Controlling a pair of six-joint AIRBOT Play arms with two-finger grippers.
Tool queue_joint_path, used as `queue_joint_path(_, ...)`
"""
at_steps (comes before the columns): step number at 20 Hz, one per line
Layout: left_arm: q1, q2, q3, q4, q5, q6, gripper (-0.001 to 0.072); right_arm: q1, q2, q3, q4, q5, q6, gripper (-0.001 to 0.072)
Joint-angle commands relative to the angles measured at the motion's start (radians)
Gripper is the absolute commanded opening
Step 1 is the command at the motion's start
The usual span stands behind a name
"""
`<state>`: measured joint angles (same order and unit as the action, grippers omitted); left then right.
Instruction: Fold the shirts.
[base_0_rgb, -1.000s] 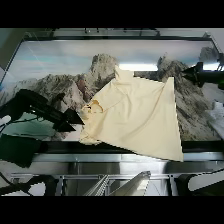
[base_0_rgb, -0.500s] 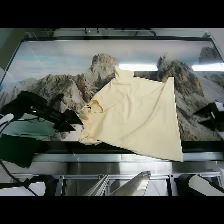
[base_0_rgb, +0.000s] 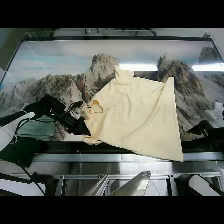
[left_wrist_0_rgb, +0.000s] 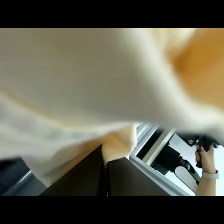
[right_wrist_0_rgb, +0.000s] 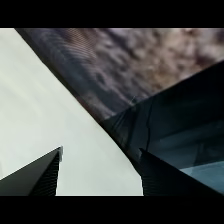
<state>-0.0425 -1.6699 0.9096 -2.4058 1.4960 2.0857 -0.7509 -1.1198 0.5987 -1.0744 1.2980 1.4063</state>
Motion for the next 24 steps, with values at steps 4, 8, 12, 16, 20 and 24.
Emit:
queue_joint_path(4,0.101,0.101,0.006,-0.003,0.016,0.016,0.0018,0.0,0.003,-0.174,-0.024,0.005,-0.004,0.0542)
queue_joint_path(8,0.134,0.137,-0.023,-0.003,-0.029,0.016,0.0018,0.031,-0.011,-0.274,0.054,-0.001,-0.03,0.0431)
queue_joint_path(12,0.134,0.136,-0.05,-0.006,-0.053,0.02,0.002,0.115,-0.094,-0.278,0.344,0.032,-0.259,0.0021)
queue_joint_path(16,0.174,0.21,0.06,-0.267,0.159,0.102,0.0021,0.099,-0.044,-0.114,0.812,0.36,-0.495,0.002)
queue_joint_path(20,0.296,0.502,0.288,-0.593,0.309,0.191,0.0023,0.005,0.219,0.195,1.392,0.427,-0.521,0.002)
queue_joint_path(24,0.51,0.81,0.716,-0.592,0.226,0.168,0.0024,-0.145,0.362,0.532,1.664,0.332,-0.517,0.002)
